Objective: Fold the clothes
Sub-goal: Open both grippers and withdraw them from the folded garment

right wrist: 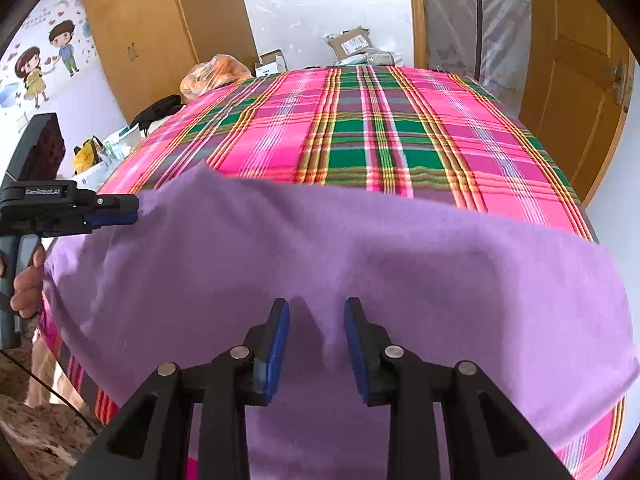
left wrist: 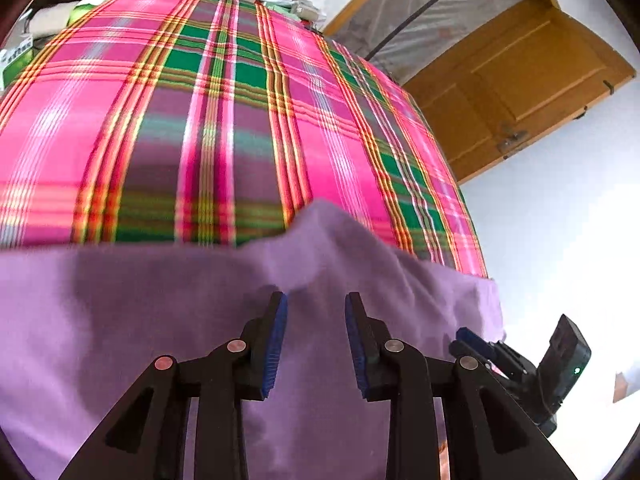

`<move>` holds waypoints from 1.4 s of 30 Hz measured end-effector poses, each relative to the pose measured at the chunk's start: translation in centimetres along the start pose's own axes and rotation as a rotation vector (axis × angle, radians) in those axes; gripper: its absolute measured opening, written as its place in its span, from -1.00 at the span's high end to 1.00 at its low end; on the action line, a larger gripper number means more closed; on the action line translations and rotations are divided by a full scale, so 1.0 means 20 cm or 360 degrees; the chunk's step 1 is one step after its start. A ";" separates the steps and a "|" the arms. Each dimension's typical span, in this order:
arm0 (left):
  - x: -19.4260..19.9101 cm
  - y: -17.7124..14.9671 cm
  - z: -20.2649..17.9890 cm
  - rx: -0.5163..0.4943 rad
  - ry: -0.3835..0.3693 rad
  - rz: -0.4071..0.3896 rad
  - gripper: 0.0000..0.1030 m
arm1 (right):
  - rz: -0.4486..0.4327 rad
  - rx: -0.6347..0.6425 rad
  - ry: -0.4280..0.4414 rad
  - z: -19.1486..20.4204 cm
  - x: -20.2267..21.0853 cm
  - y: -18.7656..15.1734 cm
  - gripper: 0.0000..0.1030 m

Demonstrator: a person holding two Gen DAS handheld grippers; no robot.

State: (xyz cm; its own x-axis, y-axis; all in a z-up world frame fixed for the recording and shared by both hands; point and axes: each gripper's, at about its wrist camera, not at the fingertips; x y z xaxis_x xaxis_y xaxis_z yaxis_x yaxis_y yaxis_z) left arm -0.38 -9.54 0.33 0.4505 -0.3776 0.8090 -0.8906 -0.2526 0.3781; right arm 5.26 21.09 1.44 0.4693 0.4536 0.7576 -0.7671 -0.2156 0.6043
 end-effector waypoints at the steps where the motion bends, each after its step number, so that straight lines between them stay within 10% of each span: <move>1: 0.01 -0.03 0.01 -0.0006 0.0006 -0.0005 0.40 | -0.0003 0.0006 0.0001 0.02 0.00 -0.02 0.25; 24: 0.29 -0.63 0.33 0.0047 -0.0056 -0.0325 0.40 | -0.0199 0.0094 -0.0340 0.28 0.21 -0.41 0.17; 34: 0.36 -0.74 0.36 0.0022 -0.0066 -0.0342 0.40 | -0.0177 0.0211 -0.0005 0.48 0.07 -0.32 0.17; 42: 0.39 -0.81 0.40 0.0053 -0.0111 -0.0348 0.40 | -0.0147 0.0263 -0.0026 0.52 0.11 -0.43 0.17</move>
State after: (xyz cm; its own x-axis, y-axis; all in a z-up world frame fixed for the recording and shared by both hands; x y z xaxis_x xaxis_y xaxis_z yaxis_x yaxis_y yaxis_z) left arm 18.02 -15.44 -3.09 0.6370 -0.3711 0.6757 -0.7692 -0.3643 0.5251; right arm 17.46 14.90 0.48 0.5423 0.4644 0.7002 -0.6389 -0.3133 0.7026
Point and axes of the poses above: each gripper's, at about its wrist camera, not at the fingertips, and x roughly against the way its jaws point, z to its left, y to its top, and after that the axes turned 9 degrees about y, right-handed
